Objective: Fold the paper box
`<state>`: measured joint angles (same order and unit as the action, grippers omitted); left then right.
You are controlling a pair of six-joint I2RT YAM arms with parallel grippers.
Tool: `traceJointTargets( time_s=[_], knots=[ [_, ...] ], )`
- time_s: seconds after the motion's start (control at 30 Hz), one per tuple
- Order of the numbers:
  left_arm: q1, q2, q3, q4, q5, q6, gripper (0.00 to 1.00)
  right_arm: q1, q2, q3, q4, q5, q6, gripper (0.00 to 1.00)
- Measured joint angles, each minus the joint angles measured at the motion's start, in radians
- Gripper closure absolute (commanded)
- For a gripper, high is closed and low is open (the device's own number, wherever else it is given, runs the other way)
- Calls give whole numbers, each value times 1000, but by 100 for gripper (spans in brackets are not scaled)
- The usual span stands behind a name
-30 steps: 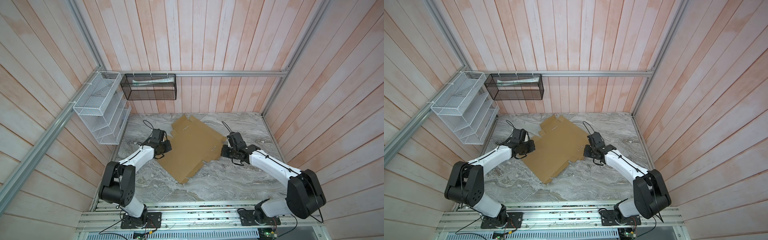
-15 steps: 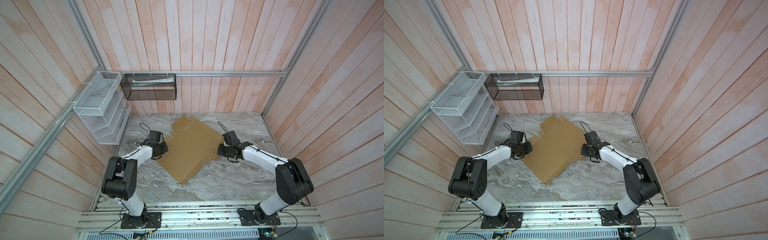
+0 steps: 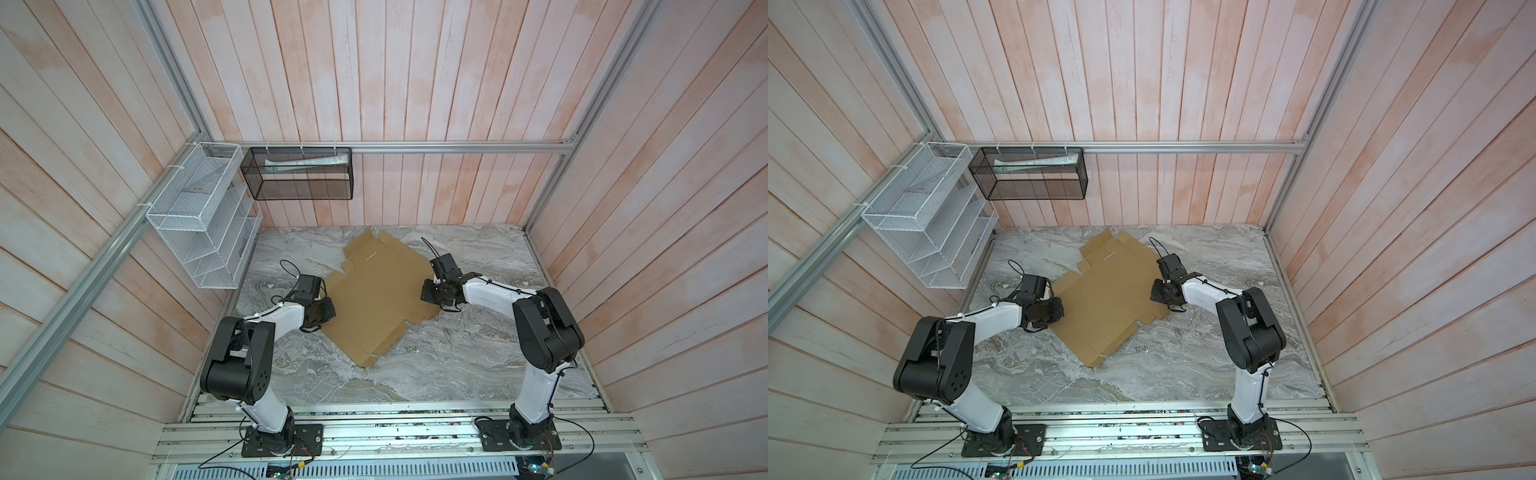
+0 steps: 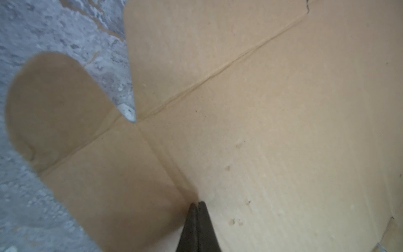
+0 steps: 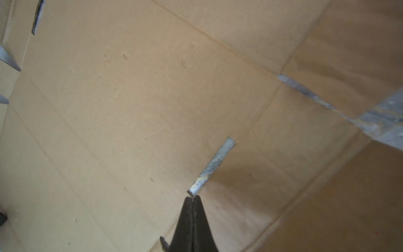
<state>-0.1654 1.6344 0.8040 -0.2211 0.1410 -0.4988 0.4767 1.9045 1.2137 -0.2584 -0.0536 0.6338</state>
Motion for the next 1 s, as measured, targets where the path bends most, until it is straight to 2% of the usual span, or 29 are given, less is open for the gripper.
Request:
traceJointTargets(
  time_s=[0.23, 0.43, 0.7, 1.0],
  knots=[
    [-4, -72, -90, 31, 32, -18, 100, 0, 79, 66, 6, -23, -6, 100],
    [-48, -143, -157, 34, 34, -51, 100, 0, 129, 116, 16, -34, -10, 100],
    [-164, -193, -210, 42, 32, -119, 100, 0, 168, 163, 26, -47, -20, 100],
    [-349, -200, -222, 57, 3, -204, 100, -4, 216, 227, 26, -50, -51, 100]
  ],
)
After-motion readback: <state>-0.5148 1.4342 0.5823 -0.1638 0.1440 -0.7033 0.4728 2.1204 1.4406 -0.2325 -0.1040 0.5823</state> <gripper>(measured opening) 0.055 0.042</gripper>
